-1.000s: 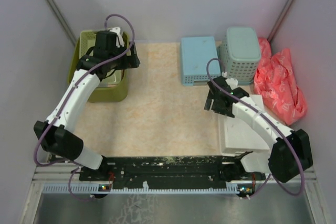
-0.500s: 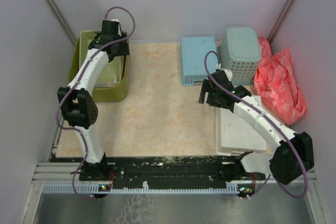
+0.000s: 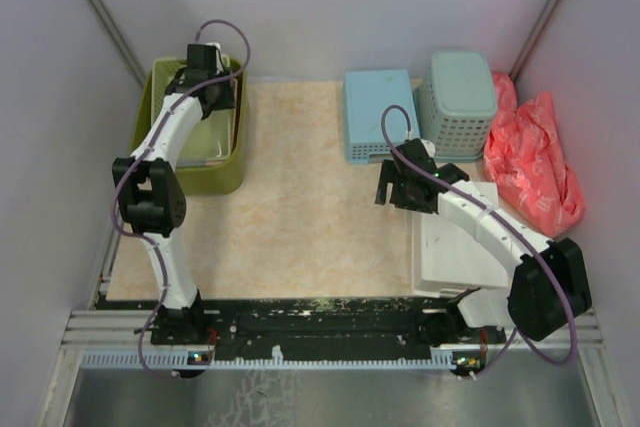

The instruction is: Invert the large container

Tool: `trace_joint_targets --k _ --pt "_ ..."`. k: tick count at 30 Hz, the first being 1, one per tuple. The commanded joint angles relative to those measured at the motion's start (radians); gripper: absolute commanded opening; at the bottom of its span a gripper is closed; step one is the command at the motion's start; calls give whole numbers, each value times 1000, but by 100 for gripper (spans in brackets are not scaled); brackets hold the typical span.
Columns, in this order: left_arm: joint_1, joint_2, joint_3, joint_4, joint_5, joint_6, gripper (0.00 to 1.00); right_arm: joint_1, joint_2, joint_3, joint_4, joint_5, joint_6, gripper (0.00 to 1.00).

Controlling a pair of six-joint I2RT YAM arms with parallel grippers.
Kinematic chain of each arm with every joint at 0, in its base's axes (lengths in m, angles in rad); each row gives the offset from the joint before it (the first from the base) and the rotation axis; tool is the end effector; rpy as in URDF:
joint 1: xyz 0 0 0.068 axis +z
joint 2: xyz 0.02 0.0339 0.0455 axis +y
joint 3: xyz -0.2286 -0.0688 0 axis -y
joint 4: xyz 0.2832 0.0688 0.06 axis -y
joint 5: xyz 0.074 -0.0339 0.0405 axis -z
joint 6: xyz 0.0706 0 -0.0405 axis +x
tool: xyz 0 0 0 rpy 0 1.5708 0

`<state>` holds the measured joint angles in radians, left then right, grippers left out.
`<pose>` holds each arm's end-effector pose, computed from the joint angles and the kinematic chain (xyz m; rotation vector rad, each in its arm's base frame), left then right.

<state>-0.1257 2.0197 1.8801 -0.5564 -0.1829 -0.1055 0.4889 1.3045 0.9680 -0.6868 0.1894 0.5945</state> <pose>0.5156 -0.0522 0.2475 -0.0738 2.2531 0.0837 0.2902 0.1393 0.1748 0.2043 2.5658 0.1631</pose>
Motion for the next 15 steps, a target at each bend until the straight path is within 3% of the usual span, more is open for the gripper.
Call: trace_joint_targets --k 1,4,9,15 --pt "14 36 5 38 49 29 49 8 -11 15 29 4 1 84" --pt "17 33 30 21 64 28 28 8 -11 18 24 9 1 84" --pt "17 -53 52 30 85 51 2 8 -9 9 33 -4 -4 84" --pt "16 -152 92 -12 55 75 0 8 43 -4 16 -3 11 84"
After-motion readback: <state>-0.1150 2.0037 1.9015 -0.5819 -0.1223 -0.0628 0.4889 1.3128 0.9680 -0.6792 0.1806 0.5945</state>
